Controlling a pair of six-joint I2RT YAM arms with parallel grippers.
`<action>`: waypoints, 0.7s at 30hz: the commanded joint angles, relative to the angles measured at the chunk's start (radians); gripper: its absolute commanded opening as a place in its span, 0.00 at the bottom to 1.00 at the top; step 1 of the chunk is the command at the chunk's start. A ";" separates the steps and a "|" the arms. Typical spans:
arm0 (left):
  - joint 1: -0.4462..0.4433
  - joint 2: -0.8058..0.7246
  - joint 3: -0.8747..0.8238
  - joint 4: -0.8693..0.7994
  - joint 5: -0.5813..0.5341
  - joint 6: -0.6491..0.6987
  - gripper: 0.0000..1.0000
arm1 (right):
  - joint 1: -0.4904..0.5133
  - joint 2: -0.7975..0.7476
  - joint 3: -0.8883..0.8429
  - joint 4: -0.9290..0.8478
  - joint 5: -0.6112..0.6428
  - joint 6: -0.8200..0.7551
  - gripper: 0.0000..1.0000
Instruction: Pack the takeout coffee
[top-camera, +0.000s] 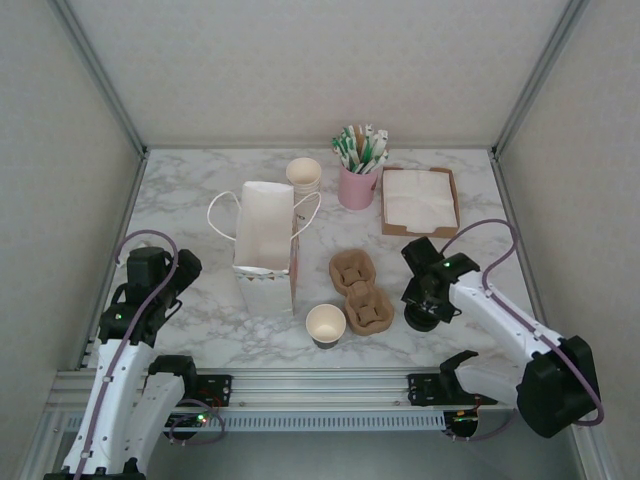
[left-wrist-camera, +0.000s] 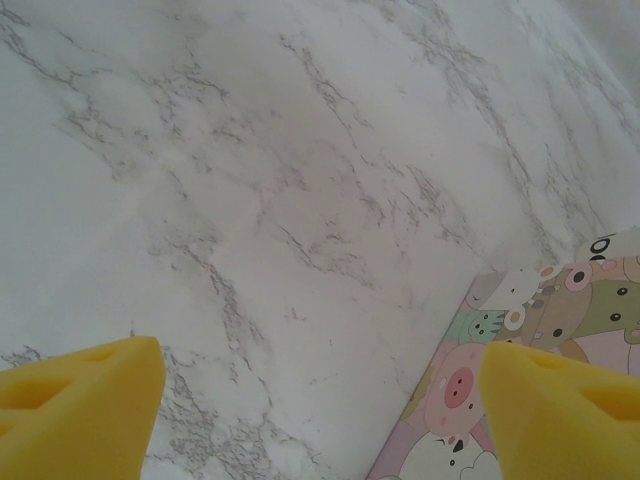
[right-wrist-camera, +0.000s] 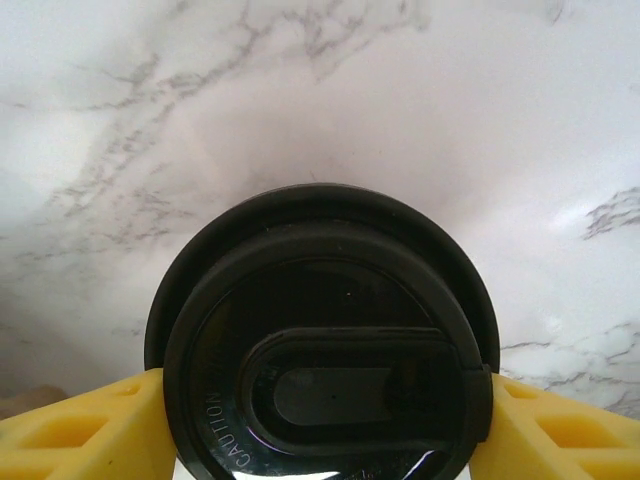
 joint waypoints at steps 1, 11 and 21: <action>0.006 -0.012 0.003 -0.022 -0.017 -0.001 0.82 | -0.006 -0.053 0.066 -0.059 0.028 -0.071 0.70; 0.007 -0.010 0.008 -0.021 -0.034 0.004 0.82 | 0.325 -0.093 0.280 -0.041 0.007 -0.196 0.70; 0.007 -0.001 0.008 -0.020 -0.036 0.007 0.82 | 0.773 0.163 0.399 0.013 0.065 -0.283 0.71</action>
